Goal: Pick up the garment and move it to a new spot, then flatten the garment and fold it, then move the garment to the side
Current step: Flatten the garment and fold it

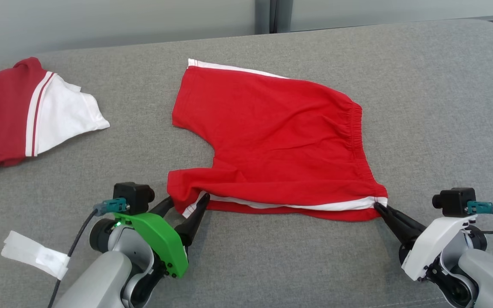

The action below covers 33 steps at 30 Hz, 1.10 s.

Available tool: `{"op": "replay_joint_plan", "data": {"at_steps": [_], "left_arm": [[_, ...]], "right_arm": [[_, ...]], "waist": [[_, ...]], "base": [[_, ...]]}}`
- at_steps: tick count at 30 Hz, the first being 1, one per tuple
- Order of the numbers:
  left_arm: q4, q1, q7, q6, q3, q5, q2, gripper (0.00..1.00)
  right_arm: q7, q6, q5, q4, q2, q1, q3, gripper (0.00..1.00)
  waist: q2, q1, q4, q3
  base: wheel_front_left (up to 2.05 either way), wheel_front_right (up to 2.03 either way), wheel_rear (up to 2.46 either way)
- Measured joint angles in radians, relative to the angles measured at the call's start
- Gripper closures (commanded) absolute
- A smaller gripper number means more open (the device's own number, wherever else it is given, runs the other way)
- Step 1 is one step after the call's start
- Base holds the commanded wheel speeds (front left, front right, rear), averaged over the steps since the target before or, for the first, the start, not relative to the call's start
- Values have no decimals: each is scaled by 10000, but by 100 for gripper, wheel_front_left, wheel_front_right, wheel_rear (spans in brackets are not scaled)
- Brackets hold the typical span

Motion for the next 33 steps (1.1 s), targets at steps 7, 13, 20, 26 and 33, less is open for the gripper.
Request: {"op": "replay_joint_plan", "data": {"at_steps": [7, 13, 20, 26, 33], "left_arm": [[669, -62, -468, -203, -669, 872, 104, 0], [1076, -163, -880, -299, -1126, 1344, 67, 0], [1578, -190, -1383, -353, -1384, 1632, -180, 100], [1941, -234, -1845, -393, -1503, 1873, -188, 100], [1657, -235, -2138, -523, -1524, 1668, -161, 100]], "right_arm": [[-92, 0, 161, 38, 125, -185, 10, 100], [-165, 0, 236, 73, 142, -318, 75, 100], [-253, 0, 282, 136, 165, -428, 232, 100], [-337, 0, 445, 182, 180, -461, 253, 100], [-431, 0, 316, 270, 52, -506, 389, 100]], "waist": [[0, 0, -33, 69], [0, 0, -46, 99], [0, 0, -48, 104], [0, 0, -41, 52], [0, 0, 42, -79]], "base": [[0, 0, 0], [0, 0, 0], [0, 0, 0], [0, 0, 0], [0, 0, 0]]}}
